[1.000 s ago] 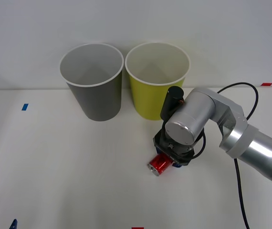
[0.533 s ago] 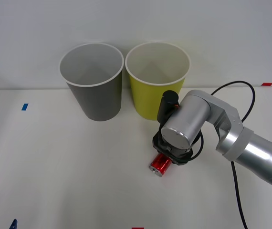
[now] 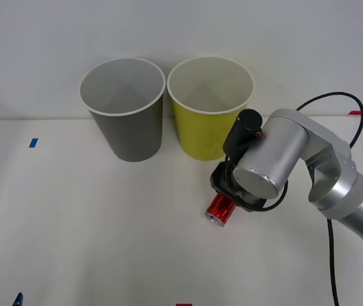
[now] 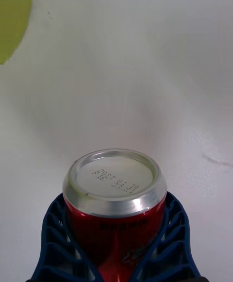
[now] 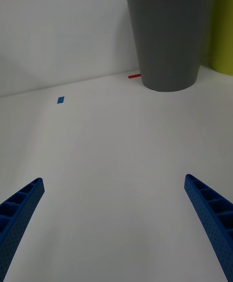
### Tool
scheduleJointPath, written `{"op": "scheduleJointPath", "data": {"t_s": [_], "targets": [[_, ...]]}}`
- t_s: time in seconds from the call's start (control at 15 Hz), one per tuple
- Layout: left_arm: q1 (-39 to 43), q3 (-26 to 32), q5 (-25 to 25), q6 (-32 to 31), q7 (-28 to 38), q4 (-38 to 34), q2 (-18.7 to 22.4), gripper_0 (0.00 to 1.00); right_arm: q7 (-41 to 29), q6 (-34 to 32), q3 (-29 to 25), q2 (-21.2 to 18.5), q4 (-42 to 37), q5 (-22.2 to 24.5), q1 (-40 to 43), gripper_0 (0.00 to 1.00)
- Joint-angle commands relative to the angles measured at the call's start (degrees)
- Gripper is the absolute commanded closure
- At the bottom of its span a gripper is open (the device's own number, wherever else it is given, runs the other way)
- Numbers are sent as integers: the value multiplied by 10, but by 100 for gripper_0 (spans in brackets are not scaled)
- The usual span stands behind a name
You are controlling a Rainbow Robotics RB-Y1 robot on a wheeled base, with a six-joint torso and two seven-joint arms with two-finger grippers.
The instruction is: Put cans in the gray bin and PET bottles in the light green bin.
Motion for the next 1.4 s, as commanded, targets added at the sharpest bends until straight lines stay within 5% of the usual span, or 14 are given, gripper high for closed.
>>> {"op": "scheduleJointPath", "data": {"t_s": [0.07,0.67,1.4], "targets": [[0,0,0,0,0,0,0,0,93,1,-76,-22,-68,43,62,100],[0,0,0,0,0,0,0,0,283,8,-280,-2,-298,64,223,100],[0,0,0,0,0,0,0,0,666,-104,-361,96,-364,110,242,100]]}}
